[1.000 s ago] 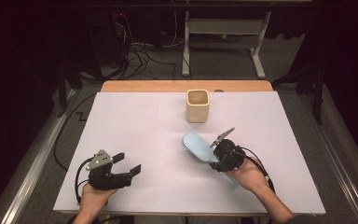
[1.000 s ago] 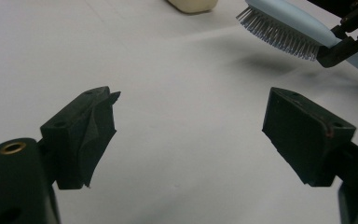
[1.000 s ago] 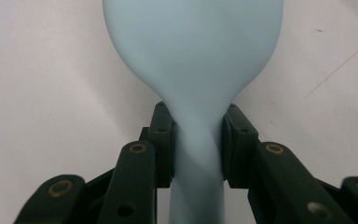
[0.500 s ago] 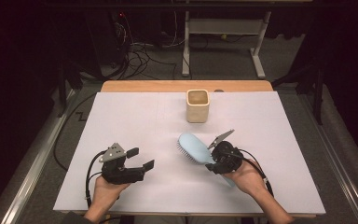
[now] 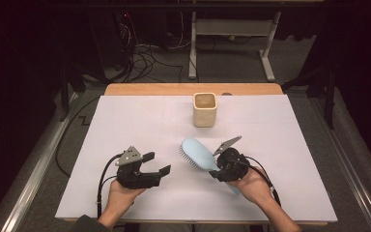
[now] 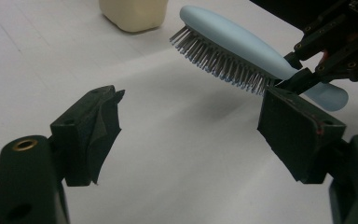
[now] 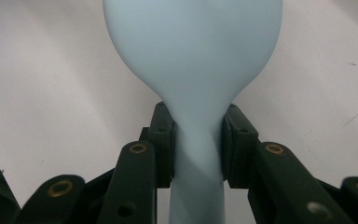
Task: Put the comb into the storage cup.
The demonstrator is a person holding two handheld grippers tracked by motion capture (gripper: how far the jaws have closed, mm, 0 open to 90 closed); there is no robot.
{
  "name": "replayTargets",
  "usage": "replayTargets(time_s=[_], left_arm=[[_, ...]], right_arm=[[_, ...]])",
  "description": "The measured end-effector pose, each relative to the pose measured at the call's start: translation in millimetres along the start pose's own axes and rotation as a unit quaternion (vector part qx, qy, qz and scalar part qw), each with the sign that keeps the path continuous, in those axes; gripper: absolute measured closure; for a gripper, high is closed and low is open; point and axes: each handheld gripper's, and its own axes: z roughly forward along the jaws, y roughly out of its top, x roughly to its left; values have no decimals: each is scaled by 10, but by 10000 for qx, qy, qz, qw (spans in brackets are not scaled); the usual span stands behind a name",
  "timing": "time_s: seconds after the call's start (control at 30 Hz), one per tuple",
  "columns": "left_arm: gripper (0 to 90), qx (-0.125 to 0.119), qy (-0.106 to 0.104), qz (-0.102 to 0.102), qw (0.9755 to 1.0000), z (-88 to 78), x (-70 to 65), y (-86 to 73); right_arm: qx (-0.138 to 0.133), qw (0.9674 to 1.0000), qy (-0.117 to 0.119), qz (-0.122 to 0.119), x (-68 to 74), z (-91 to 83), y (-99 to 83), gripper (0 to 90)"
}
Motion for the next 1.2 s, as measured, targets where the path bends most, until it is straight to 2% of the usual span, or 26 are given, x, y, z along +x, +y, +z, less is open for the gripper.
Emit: replayTargets(time_s=[0.33,0.77,1.2], left_arm=[[207,61,-117,-44,9999,103,-29,7],[176,232,-326,-133,9991,232,-56,31],[160,255,-450,-216,9984,377,-81,69]], right_arm=[[-33,10000,38,-15,49,24,44,707],[-68,9998,46,-161,106,30,141,707],[-153,9996,14,-228,157,2,209,706]])
